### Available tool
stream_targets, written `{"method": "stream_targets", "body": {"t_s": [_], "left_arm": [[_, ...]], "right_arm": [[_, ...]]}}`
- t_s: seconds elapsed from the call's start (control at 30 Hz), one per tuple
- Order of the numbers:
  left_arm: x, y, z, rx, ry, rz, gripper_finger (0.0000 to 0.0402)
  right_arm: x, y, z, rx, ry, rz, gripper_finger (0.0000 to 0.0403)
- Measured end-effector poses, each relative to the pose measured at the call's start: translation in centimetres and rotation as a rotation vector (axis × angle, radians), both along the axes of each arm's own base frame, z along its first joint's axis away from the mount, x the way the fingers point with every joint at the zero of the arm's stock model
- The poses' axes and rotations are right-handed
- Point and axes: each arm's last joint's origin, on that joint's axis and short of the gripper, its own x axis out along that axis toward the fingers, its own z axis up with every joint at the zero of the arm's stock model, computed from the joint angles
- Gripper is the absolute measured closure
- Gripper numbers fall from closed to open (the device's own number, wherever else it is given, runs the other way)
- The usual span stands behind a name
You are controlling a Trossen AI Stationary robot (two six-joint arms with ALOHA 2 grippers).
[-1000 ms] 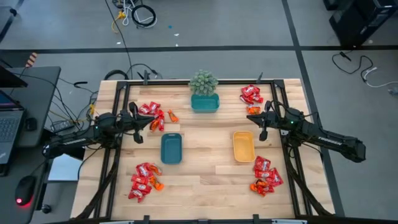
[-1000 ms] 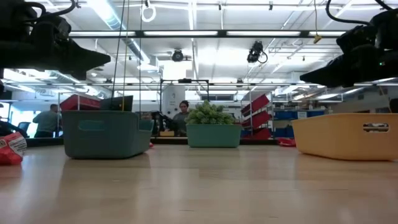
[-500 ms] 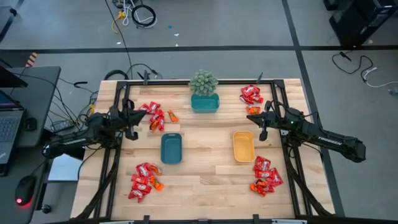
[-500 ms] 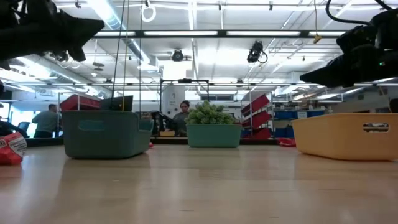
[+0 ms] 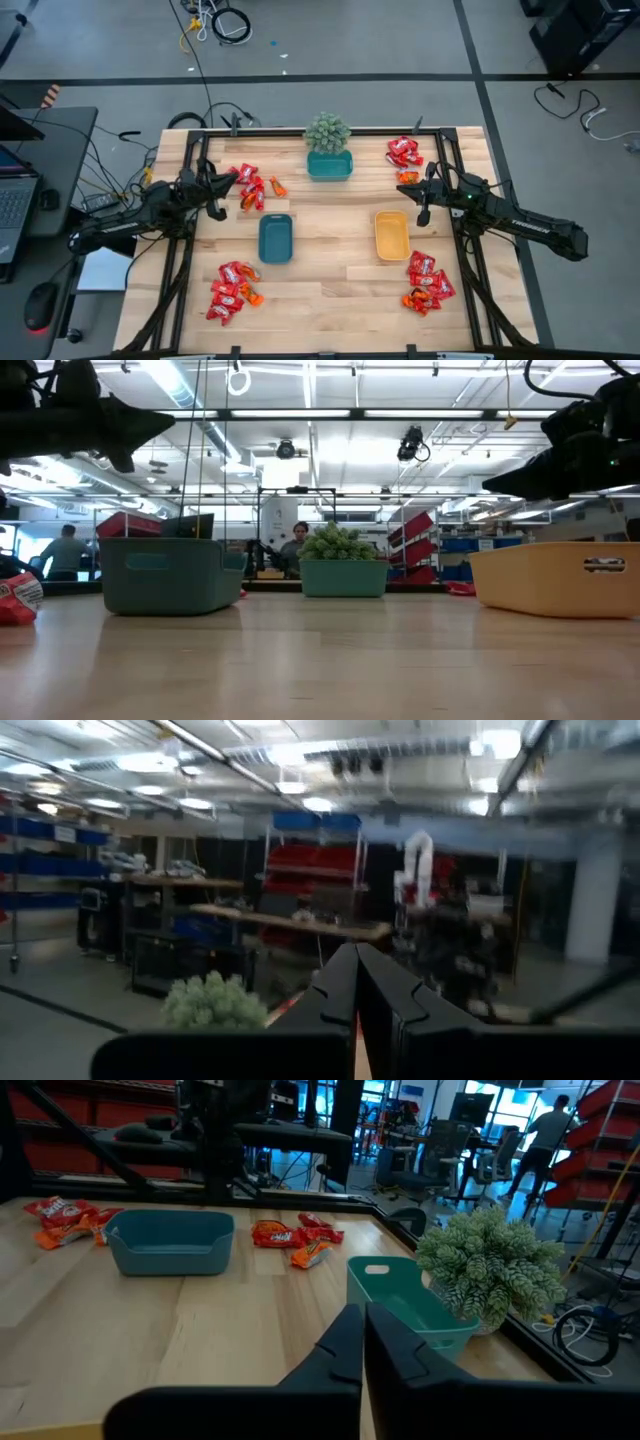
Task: Sort candy
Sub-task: Put the orange chocolate into the green bin
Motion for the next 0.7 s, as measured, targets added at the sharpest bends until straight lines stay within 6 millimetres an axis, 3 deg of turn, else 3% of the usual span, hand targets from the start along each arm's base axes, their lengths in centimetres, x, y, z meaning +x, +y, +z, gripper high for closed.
{"method": "stream_targets", "body": {"t_s": [0.27, 0.53, 0.7], "left_arm": [[0.5, -0.2, 0.5, -0.208, 0.103, -0.153, 0.0392], [2.1, 0.2, -0.2, -0.444, 0.320, -0.158, 0.0392], [3.8, 0.4, 1.8, -0.539, 0.439, -0.181, 0.0392]], "right_arm": [[0.0, 0.0, 0.0, 0.000, 0.000, 0.000, 0.0400], [0.0, 0.0, 0.0, 0.000, 0.000, 0.000, 0.0401], [0.0, 0.0, 0.0, 0.000, 0.000, 0.000, 0.0402]]}}
